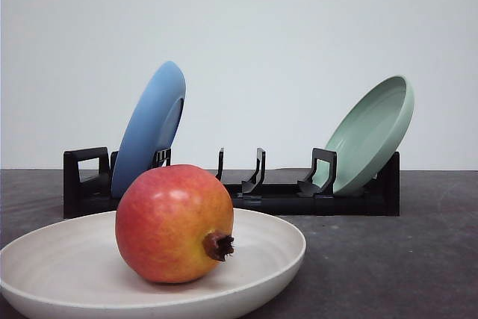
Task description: Place pomegranate in white plate
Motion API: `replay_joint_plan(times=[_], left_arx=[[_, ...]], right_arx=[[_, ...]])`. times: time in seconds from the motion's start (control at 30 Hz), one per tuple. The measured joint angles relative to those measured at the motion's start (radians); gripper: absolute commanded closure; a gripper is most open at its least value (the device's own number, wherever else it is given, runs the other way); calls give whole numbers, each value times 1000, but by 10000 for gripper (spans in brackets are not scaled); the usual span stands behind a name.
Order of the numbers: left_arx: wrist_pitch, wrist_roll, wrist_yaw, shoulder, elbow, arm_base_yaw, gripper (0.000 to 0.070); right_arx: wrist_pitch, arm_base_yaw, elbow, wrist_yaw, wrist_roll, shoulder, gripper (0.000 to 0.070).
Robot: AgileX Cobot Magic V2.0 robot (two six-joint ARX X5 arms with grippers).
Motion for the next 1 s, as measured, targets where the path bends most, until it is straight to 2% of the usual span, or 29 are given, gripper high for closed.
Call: replay_joint_plan(times=[1.0], left_arx=[[0, 0, 0, 0, 0, 0, 700]], right_arx=[[0, 0, 0, 0, 0, 0, 694]])
